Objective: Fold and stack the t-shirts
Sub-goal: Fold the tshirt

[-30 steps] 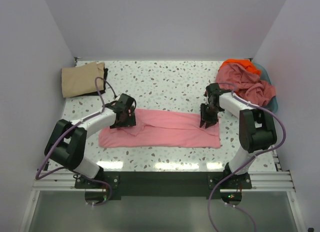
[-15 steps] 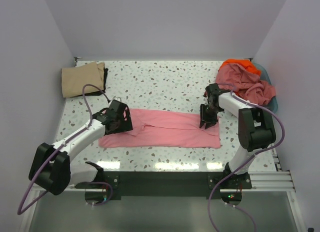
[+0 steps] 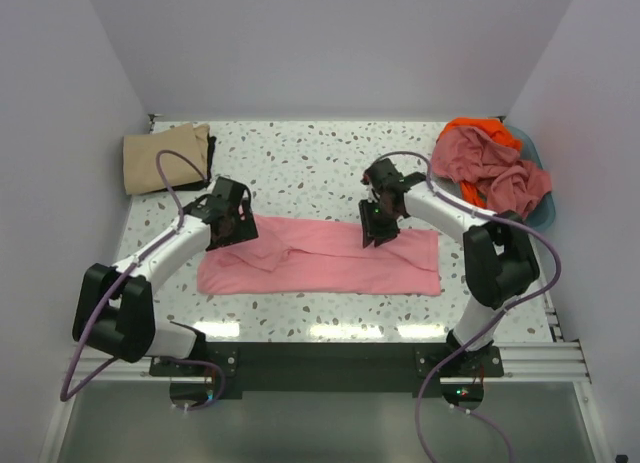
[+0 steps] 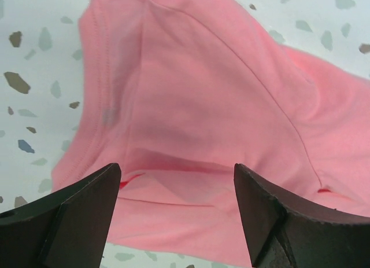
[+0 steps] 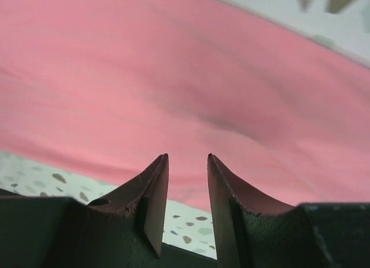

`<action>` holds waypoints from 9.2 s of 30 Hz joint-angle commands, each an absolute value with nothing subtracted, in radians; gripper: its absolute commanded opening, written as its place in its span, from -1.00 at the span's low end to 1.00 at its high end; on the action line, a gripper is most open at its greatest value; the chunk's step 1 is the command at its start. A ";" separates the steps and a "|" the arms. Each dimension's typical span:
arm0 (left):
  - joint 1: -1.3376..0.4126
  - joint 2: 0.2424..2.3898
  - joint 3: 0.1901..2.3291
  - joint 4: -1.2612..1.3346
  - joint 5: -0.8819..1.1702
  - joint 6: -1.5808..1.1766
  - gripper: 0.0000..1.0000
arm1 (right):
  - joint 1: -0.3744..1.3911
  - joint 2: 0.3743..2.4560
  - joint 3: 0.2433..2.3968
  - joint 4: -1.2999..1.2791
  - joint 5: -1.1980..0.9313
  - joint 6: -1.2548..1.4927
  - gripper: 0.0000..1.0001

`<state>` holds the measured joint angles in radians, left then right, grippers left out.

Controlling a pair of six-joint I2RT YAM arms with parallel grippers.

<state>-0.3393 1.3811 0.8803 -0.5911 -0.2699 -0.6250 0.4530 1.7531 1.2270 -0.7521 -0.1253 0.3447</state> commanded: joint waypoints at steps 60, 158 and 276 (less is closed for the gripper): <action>-0.107 1.614 0.864 -0.351 -0.080 -0.459 0.65 | 1.031 2.072 1.546 -0.370 -0.023 0.463 -1.00; -0.104 1.890 1.310 -0.428 -0.212 -0.446 0.30 | 0.060 1.736 1.155 -0.638 0.169 0.420 0.04; -0.281 1.592 0.928 -0.505 0.017 -0.551 0.91 | 0.183 1.729 1.147 -0.545 -0.110 0.390 0.45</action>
